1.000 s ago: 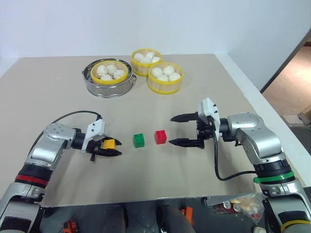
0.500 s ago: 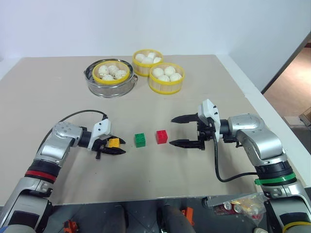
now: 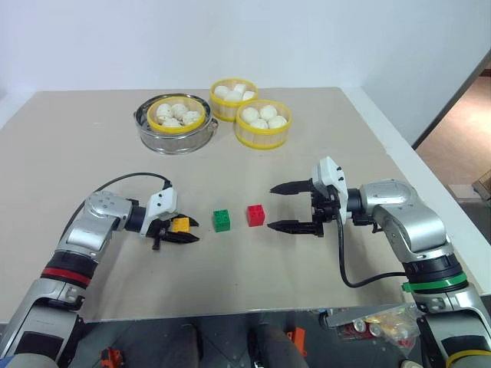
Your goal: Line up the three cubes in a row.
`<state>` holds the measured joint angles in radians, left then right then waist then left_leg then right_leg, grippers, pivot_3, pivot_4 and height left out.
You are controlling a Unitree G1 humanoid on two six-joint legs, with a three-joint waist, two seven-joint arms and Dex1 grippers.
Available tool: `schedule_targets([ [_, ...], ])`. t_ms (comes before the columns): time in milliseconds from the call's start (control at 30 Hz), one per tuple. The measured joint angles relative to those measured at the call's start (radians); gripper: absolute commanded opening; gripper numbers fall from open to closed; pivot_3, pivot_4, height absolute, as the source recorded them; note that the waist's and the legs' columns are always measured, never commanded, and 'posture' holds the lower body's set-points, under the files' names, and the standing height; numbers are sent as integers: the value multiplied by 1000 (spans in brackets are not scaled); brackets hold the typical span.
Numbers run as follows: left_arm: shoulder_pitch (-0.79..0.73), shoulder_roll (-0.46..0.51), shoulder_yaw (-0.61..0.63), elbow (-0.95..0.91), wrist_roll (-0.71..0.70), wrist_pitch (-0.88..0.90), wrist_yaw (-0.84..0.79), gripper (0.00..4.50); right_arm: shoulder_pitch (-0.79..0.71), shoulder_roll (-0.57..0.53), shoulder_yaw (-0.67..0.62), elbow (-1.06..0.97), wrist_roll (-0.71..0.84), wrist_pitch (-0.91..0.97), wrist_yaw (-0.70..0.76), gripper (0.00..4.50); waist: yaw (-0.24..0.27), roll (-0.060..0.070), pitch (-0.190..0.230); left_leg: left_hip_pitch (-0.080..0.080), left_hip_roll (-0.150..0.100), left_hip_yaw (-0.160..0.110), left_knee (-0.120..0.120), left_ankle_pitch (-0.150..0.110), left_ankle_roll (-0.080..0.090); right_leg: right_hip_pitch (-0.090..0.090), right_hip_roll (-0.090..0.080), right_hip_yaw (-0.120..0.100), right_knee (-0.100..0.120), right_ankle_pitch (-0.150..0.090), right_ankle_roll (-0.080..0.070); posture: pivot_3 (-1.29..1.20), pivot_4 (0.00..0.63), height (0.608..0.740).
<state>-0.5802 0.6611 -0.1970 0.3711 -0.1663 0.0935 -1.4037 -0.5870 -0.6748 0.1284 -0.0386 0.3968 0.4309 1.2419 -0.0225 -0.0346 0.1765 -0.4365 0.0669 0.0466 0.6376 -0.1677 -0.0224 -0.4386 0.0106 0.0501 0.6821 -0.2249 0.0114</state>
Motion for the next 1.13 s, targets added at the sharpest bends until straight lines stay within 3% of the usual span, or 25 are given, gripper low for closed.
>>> schedule_targets([
  [133,-2,-2,1,5,-1,9,4,1395,0,0,0,0,0,0,0,4500,0,0,0,1,0,0,0,1,1,0,0,0,0,1,-1,0,150,740],
  [200,-3,-5,3,6,-2,25,6,2440,0,0,0,0,0,-1,1,4500,0,0,0,1,0,0,0,1,1,0,0,0,0,2,-1,0,150,740],
  [400,4,-18,-4,-7,-7,28,-8,4402,0,0,0,0,0,-1,0,4500,3,1,0,0,-1,0,0,5,2,2,-1,0,0,2,-1,0,150,740],
  [633,7,-5,9,-44,-13,84,25,4465,0,9,-6,-22,21,25,-14,4500,-1,0,0,0,-3,-3,0,8,4,-1,-2,0,0,4,-3,0,150,740],
  [833,11,63,185,-254,-194,358,92,4465,-30,38,-77,-76,111,118,-93,4500,-8,0,1,0,-3,-6,-2,9,3,-2,1,0,0,10,-2,0,150,740],
  [933,28,51,305,-305,-282,481,213,4465,-42,50,-122,-78,120,123,-158,4500,-8,0,1,-1,-3,-7,-5,7,2,-2,1,0,0,5,0,0,150,740],
  [1133,193,-4,467,-342,-259,455,498,4465,100,92,-178,-30,5,-32,-332,4500,-6,0,0,-2,-3,-7,-8,0,-1,-2,1,1,-1,-3,4,0,150,740],
])
